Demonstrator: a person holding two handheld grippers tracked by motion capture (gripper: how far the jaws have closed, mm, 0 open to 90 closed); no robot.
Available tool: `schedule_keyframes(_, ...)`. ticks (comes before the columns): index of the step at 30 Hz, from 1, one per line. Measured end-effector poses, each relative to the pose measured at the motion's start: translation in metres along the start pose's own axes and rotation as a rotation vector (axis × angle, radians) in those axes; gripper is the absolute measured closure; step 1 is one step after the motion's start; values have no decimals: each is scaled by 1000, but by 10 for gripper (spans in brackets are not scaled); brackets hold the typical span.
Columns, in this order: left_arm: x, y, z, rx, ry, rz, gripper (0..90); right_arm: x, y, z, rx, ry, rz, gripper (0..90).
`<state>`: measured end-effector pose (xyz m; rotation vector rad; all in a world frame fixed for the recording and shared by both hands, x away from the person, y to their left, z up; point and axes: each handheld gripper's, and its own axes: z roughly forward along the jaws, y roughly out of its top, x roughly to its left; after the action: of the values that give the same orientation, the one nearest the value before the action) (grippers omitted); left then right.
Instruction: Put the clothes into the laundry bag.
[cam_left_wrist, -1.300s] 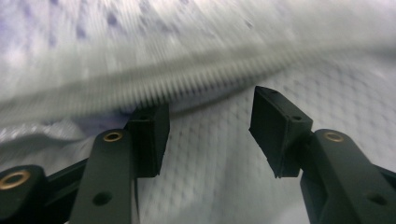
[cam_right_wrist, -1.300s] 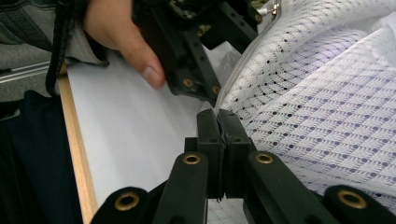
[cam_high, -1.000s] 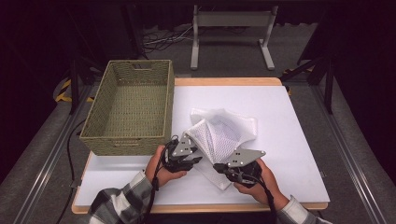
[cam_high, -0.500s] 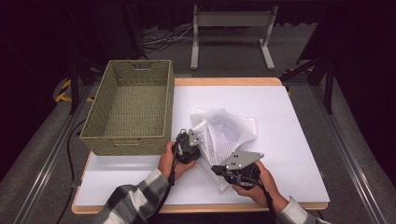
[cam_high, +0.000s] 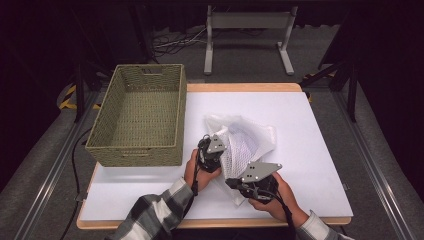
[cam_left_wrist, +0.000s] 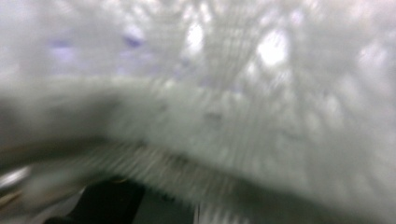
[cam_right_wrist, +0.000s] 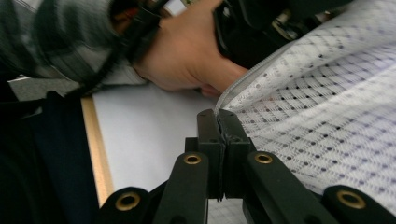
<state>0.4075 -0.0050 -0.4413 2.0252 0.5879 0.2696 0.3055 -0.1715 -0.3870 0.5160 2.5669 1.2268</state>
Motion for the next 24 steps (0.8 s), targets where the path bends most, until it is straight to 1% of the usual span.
schedule_keyframes(1,-2,1,3,14,12,11,891,1,0,0,1,7,-2,898)
schedule_keyframes(2,-3,2,6,23,15,14,890,2,1,0,2,10,-5,898)
schedule_keyframes(3,-2,2,10,28,23,0,890,3,1,0,3,13,-8,899)
schedule_keyframes(4,-1,3,14,53,61,-8,890,3,1,1,6,22,-11,900)
schedule_keyframes(5,0,3,17,67,76,-21,890,4,1,1,8,26,-15,900)
schedule_keyframes(6,2,3,20,63,86,-41,890,4,1,2,8,29,-15,900)
schedule_keyframes(7,2,4,19,60,88,-39,890,5,1,2,9,31,-15,900)
schedule_keyframes(8,2,5,20,51,78,-40,890,5,1,2,11,27,-16,900)
schedule_keyframes(10,4,5,20,40,63,-51,890,4,1,3,16,34,-12,900)
schedule_keyframes(12,4,4,20,50,70,-62,885,3,0,3,22,28,-8,899)
schedule_keyframes(13,5,4,19,57,73,-61,867,3,-1,4,27,18,-12,897)
schedule_keyframes(14,5,4,19,70,65,-52,847,3,-1,4,34,-4,-21,896)
schedule_keyframes(15,6,4,17,73,40,-40,807,2,-2,4,42,-15,-18,895)
schedule_keyframes(16,6,3,15,67,8,-39,782,0,-3,5,46,-18,-8,894)
schedule_keyframes(17,6,2,12,71,-13,-23,767,-2,-4,4,48,-23,0,892)
schedule_keyframes(19,5,0,5,89,-41,-2,718,-4,-5,3,47,-34,5,892)
schedule_keyframes(21,3,-2,-3,101,-38,14,638,-6,-5,1,43,-45,9,890)
schedule_keyframes(22,3,-4,-8,101,-44,20,621,-6,-5,0,43,-47,11,889)
schedule_keyframes(23,1,-6,-13,99,-41,29,597,-6,-5,-1,40,-50,11,888)
schedule_keyframes(24,-1,-8,-18,108,-31,45,546,-7,-4,-1,36,-49,11,889)
